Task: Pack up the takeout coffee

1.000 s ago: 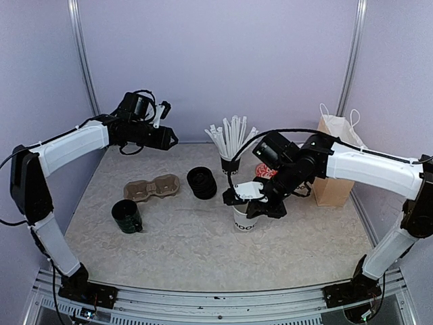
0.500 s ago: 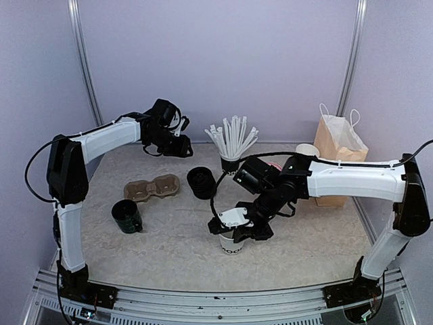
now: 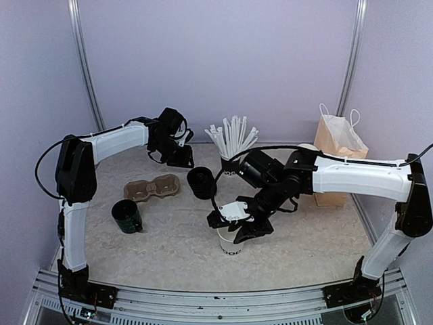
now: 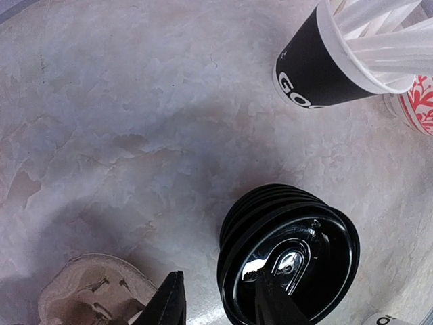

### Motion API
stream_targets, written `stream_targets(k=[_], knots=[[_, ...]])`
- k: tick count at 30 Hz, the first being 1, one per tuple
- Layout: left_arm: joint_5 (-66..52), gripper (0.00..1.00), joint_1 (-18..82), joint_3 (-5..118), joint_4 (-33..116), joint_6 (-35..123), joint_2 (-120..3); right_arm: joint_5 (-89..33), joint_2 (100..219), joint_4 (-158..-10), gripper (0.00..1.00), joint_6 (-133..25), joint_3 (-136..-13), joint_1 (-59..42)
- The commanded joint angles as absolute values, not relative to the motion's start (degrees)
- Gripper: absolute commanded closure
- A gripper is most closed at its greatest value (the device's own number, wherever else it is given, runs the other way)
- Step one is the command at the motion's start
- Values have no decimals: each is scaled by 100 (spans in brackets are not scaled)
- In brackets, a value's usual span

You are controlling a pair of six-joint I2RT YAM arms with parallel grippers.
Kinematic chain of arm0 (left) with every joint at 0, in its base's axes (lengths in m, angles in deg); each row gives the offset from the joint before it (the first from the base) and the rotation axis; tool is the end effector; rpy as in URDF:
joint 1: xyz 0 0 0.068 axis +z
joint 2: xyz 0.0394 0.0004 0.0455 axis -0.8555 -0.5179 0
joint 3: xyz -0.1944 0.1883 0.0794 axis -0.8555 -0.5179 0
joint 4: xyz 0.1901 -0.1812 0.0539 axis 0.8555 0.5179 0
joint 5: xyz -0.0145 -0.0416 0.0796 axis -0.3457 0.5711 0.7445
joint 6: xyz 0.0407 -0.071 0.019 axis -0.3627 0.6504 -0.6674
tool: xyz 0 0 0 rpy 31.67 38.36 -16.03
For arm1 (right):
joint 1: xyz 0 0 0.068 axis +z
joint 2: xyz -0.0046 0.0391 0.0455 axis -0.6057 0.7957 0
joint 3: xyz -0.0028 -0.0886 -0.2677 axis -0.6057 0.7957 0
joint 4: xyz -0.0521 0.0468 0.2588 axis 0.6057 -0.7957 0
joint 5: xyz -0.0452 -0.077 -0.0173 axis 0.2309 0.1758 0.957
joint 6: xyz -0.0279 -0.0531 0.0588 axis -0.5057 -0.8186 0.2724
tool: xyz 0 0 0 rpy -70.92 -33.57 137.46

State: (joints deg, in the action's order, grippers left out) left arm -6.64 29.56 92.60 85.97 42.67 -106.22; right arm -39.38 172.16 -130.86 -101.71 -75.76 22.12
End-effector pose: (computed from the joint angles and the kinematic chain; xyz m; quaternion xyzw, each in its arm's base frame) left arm 0.4372 -0.2569 0.2112 0.1758 0.9421 -0.1586 0.2377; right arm 0.1625 0.3224 0.2414 -0.7613 0.5877 0.1960 0.1915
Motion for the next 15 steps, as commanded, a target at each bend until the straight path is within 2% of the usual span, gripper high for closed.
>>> stream_targets(k=[1,5,11,13,15], knots=[[-689,66,2890,9424,8783,4218,-10799,-4250,16847,-13288,63,-10129,-7900,1912],[-602,68,2854,9505,8878,4189,-10861,-4169,16735,-13202,63,-10019,-7908,1617],[-467,63,2823,9549,8925,4155,-10922,-4136,16540,-13091,63,-10001,-7872,1240],[-422,65,2814,9597,8968,4143,-10979,-4136,16511,-13084,63,-10009,-7870,1192],[-430,74,2805,9631,8991,4119,-11017,-4169,16481,-13086,63,-10030,-7845,1169]])
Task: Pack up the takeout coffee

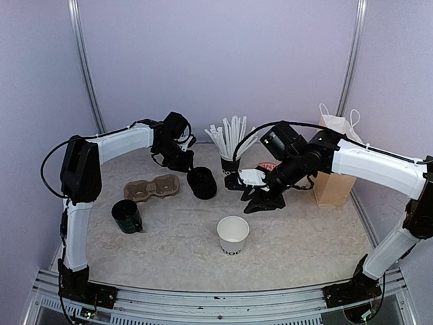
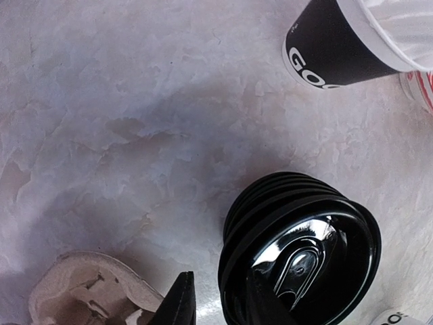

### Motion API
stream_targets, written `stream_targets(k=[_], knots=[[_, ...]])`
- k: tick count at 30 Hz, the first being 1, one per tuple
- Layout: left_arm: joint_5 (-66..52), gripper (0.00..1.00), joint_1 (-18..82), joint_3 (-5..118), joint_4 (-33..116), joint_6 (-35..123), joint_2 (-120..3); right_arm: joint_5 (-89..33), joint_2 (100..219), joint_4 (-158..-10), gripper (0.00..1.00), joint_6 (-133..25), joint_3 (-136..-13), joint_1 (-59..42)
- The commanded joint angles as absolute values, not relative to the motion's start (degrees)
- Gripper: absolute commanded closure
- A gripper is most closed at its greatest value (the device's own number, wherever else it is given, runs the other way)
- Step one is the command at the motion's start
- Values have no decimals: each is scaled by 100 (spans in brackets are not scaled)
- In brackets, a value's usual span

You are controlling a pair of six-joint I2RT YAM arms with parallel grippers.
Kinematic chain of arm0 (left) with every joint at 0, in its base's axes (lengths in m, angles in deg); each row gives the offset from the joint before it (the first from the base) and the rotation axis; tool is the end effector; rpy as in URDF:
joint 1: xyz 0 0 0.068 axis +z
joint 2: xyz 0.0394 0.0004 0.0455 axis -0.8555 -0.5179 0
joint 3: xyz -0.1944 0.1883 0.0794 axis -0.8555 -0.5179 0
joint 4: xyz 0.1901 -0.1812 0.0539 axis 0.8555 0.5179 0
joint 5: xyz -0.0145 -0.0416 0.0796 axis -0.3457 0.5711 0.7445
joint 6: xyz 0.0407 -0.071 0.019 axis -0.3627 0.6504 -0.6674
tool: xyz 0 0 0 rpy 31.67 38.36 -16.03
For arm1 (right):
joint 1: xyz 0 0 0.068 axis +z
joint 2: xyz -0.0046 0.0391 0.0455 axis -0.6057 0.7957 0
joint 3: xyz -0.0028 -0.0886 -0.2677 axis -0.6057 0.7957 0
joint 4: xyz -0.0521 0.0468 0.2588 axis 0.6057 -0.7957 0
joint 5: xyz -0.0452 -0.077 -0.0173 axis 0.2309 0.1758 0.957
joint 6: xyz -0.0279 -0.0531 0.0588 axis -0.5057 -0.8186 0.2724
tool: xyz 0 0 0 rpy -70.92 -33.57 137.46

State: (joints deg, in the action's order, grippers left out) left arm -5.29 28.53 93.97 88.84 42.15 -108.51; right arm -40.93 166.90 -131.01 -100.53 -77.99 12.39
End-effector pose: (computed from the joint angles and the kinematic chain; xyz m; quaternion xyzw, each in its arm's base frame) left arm 0.4339 -0.2635 0.1958 0.1851 0.9497 -0.1386 0.2109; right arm 0.2070 0.2841 0.2854 -0.6991 0.6344 0.1965 0.2649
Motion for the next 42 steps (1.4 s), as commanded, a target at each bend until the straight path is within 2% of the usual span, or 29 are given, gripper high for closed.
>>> stream_targets(k=[1,9,13,27,42], knots=[[-435,77,2805,9642,8989,4125,-11021,-4171,16474,-13073,63,-10031,-7830,1168],[-453,80,2787,9721,9076,4117,-11069,-4110,16448,-12976,63,-10046,-7691,1142],[-414,71,2779,9814,9119,4116,-11105,-4084,16418,-12948,64,-10058,-7634,1129],[-392,68,2735,9955,9151,4064,-11272,-4110,16355,-12887,63,-10047,-7492,1100],[-527,85,2735,9922,9241,4054,-11211,-4117,16360,-12880,64,-10043,-7452,1097]])
